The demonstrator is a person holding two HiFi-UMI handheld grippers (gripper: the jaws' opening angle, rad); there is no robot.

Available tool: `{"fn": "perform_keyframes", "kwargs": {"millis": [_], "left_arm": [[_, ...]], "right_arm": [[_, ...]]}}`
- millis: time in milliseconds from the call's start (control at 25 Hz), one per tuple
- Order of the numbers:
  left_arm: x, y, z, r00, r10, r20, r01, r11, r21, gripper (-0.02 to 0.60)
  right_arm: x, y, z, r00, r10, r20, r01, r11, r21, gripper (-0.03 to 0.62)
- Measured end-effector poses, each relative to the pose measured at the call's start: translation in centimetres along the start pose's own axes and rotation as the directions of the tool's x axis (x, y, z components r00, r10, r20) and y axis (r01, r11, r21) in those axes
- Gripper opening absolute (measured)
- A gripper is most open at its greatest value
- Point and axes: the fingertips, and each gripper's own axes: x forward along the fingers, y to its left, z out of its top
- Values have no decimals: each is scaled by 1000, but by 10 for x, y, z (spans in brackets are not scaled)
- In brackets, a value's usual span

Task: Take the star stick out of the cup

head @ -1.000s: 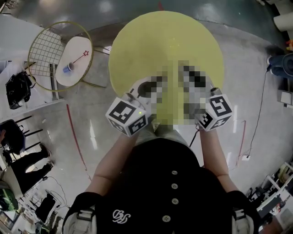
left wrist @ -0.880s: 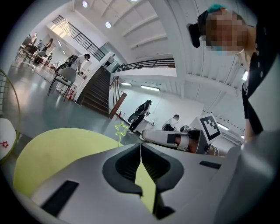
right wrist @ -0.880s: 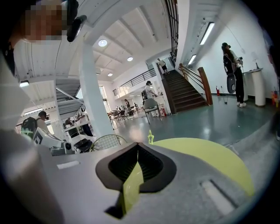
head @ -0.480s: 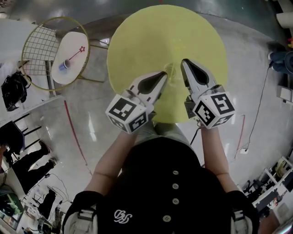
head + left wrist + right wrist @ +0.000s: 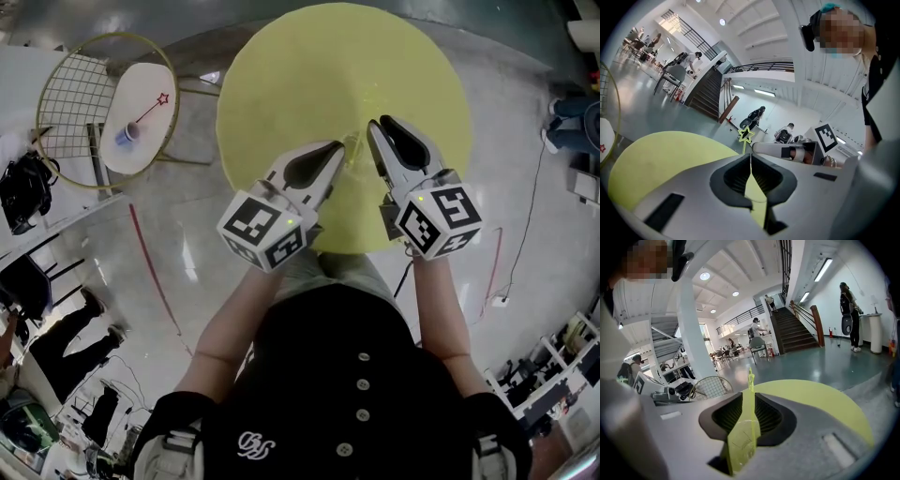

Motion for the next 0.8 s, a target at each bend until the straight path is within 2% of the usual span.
{"fn": "perform_keyframes", "kwargs": {"millis": [80, 240, 640, 800], "left_arm": [[-1, 2, 3, 1000, 4, 5, -4, 1000, -2, 18], [0, 5, 5, 1000, 11, 9, -11, 1000, -9, 18], [-1, 12, 2, 1000, 17, 18, -17, 1000, -22, 18], [-4, 13, 3, 1000, 21, 21, -21, 1000, -19, 18]], "right_arm": [[2, -1, -2, 1000, -12, -18, 12, 1000, 1, 90], [8, -2, -4, 999, -14, -36, 13, 1000, -4, 100], [23, -4, -13, 995, -24, -94, 23, 1000, -8, 100], [23, -2, -15, 995, -28, -96, 28, 1000, -7, 69]]}}
